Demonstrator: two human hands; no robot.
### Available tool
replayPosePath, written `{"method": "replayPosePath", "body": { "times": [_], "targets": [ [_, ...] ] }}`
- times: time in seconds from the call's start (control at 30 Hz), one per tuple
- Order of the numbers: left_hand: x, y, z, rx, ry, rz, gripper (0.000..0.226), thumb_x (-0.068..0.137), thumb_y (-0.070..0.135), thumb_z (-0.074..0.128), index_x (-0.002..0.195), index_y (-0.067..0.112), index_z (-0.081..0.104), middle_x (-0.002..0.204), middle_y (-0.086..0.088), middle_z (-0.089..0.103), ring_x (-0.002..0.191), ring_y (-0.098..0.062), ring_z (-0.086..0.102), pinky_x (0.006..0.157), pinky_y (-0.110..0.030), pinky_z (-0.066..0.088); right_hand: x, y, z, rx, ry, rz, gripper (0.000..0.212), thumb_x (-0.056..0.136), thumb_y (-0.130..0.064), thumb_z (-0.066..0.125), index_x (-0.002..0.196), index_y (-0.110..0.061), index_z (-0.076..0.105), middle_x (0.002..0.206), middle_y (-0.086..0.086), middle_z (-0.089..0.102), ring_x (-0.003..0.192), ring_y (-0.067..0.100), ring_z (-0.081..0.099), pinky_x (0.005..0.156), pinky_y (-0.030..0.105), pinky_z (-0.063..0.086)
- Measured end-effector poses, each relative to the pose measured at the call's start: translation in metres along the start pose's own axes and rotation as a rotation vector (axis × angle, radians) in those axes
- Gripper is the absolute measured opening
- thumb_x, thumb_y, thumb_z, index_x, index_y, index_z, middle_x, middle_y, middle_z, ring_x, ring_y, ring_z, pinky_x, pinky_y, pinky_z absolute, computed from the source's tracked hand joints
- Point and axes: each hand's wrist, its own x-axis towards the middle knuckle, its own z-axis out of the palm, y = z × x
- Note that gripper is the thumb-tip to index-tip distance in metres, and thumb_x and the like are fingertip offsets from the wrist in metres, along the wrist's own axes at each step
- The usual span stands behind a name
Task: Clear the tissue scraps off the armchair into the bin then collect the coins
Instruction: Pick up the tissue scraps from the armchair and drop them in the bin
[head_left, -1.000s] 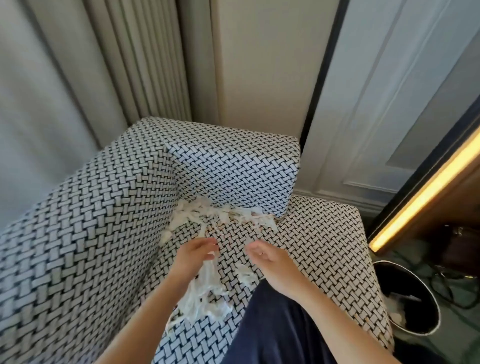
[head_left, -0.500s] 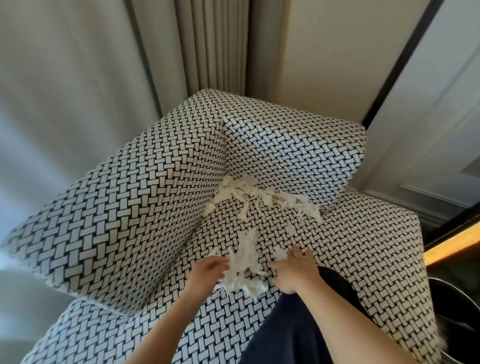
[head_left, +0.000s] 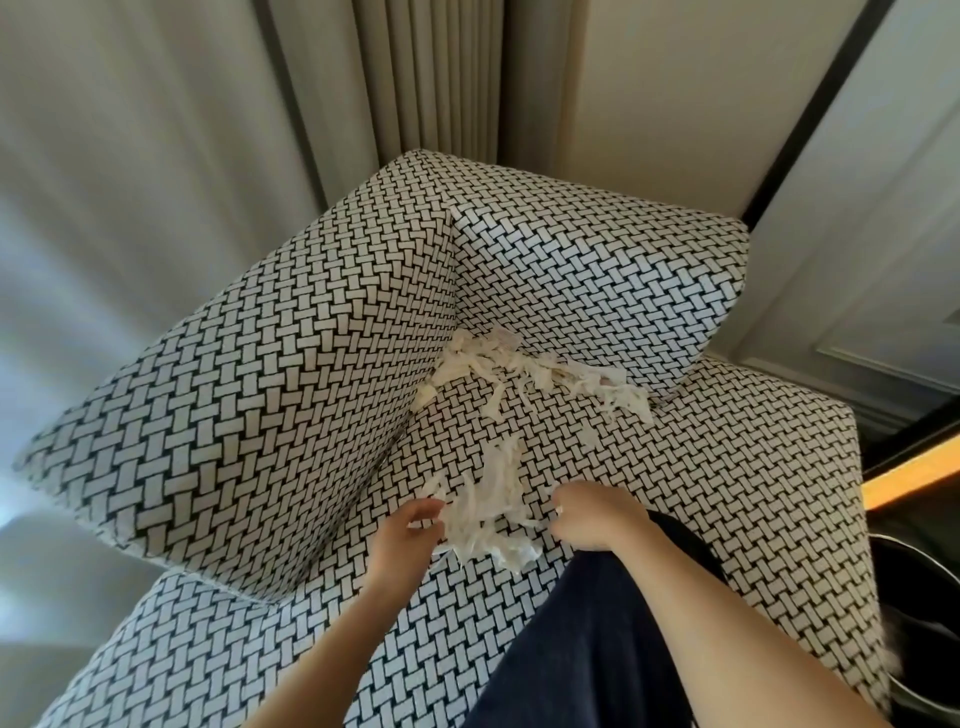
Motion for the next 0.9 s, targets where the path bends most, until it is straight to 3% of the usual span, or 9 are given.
{"method": "replayPosePath", "body": {
  "times": [0.07, 0.13, 0.23, 0.3, 0.37, 0.5, 0.7, 0.8, 0.9],
  "targets": [
    [0.000, -0.003, 0.005, 0.025, 0.019, 0.011, 0.034, 0.084, 0.012, 0.064, 0.117, 0.022, 0.057, 0.114, 0.008, 0.057, 0.089, -0.012, 0.058, 0.067, -0.018, 0.046, -0.004, 0.001, 0.002, 0.094, 0.124, -0.020, 0.032, 0.089, -0.029, 0.050, 0.117, -0.017, 0.060, 0.114, 0.000, 0.064, 0.096, 0.018, 0.063, 0.080, 0.031, 0.048],
    [0.000, -0.007, 0.014, 0.088, 0.048, 0.017, 0.054, 0.079, 0.019, 0.072, 0.127, 0.024, 0.049, 0.129, 0.002, 0.043, 0.108, -0.019, 0.050, 0.086, -0.029, 0.048, -0.010, 0.002, 0.004, 0.173, 0.239, -0.049, 0.023, 0.090, -0.030, 0.054, 0.111, -0.023, 0.060, 0.112, -0.006, 0.063, 0.085, 0.011, 0.060, 0.071, 0.026, 0.045],
    [0.001, -0.010, 0.027, 0.238, 0.168, -0.045, 0.095, 0.069, 0.032, 0.080, 0.144, 0.023, 0.023, 0.146, -0.007, 0.015, 0.133, -0.031, 0.021, 0.107, -0.044, 0.031, -0.017, 0.003, 0.005, 0.201, 0.371, -0.089, 0.016, 0.090, -0.026, 0.057, 0.106, -0.026, 0.058, 0.112, -0.009, 0.062, 0.068, 0.003, 0.051, 0.058, 0.021, 0.036],
    [0.001, -0.009, 0.033, 0.380, 0.227, -0.113, 0.117, 0.065, 0.047, 0.079, 0.149, 0.021, 0.002, 0.151, -0.010, 0.001, 0.138, -0.033, 0.008, 0.112, -0.049, 0.019, -0.021, 0.003, 0.007, 0.176, 0.426, -0.097, 0.013, 0.091, -0.023, 0.055, 0.103, -0.025, 0.059, 0.114, -0.008, 0.062, 0.060, 0.000, 0.043, 0.051, 0.018, 0.030],
    [0.004, -0.011, 0.035, 0.460, 0.216, -0.170, 0.124, 0.064, 0.058, 0.074, 0.148, 0.017, -0.007, 0.153, -0.011, -0.001, 0.139, -0.034, 0.004, 0.113, -0.047, 0.013, -0.023, 0.003, 0.009, 0.143, 0.458, -0.104, 0.013, 0.092, -0.022, 0.053, 0.103, -0.025, 0.059, 0.112, -0.009, 0.063, 0.062, 0.000, 0.047, 0.052, 0.018, 0.031],
    [0.009, -0.014, 0.038, 0.582, 0.167, -0.170, 0.108, 0.070, 0.065, 0.065, 0.148, 0.016, 0.008, 0.149, -0.010, 0.016, 0.134, -0.032, 0.015, 0.110, -0.042, 0.018, -0.027, 0.002, 0.011, 0.106, 0.490, -0.115, 0.012, 0.093, -0.022, 0.053, 0.101, -0.025, 0.060, 0.109, -0.010, 0.064, 0.085, 0.007, 0.062, 0.064, 0.020, 0.043],
    [0.015, -0.026, 0.028, 0.503, 0.226, -0.103, 0.045, 0.080, 0.051, 0.062, 0.119, 0.027, 0.058, 0.120, 0.005, 0.059, 0.113, -0.022, 0.037, 0.091, -0.036, 0.029, -0.027, 0.002, 0.012, 0.086, 0.513, -0.126, 0.011, 0.093, -0.023, 0.053, 0.101, -0.025, 0.061, 0.108, -0.011, 0.064, 0.087, 0.007, 0.063, 0.068, 0.021, 0.048],
    [0.012, -0.029, 0.024, 0.565, 0.229, -0.060, 0.038, 0.084, 0.047, 0.060, 0.116, 0.027, 0.062, 0.116, 0.008, 0.062, 0.110, -0.019, 0.039, 0.085, -0.032, 0.027, -0.027, 0.001, 0.012, 0.075, 0.516, -0.128, 0.012, 0.093, -0.023, 0.053, 0.101, -0.025, 0.061, 0.107, -0.010, 0.064, 0.088, 0.008, 0.063, 0.068, 0.021, 0.048],
    [0.010, -0.030, 0.021, 0.630, 0.216, 0.030, 0.036, 0.086, 0.046, 0.059, 0.117, 0.028, 0.063, 0.116, 0.010, 0.062, 0.112, -0.017, 0.041, 0.089, -0.033, 0.027, -0.027, 0.002, 0.013, 0.076, 0.522, -0.137, 0.012, 0.093, -0.023, 0.053, 0.102, -0.025, 0.060, 0.107, -0.010, 0.064, 0.086, 0.008, 0.063, 0.067, 0.021, 0.048]
  ]
}}
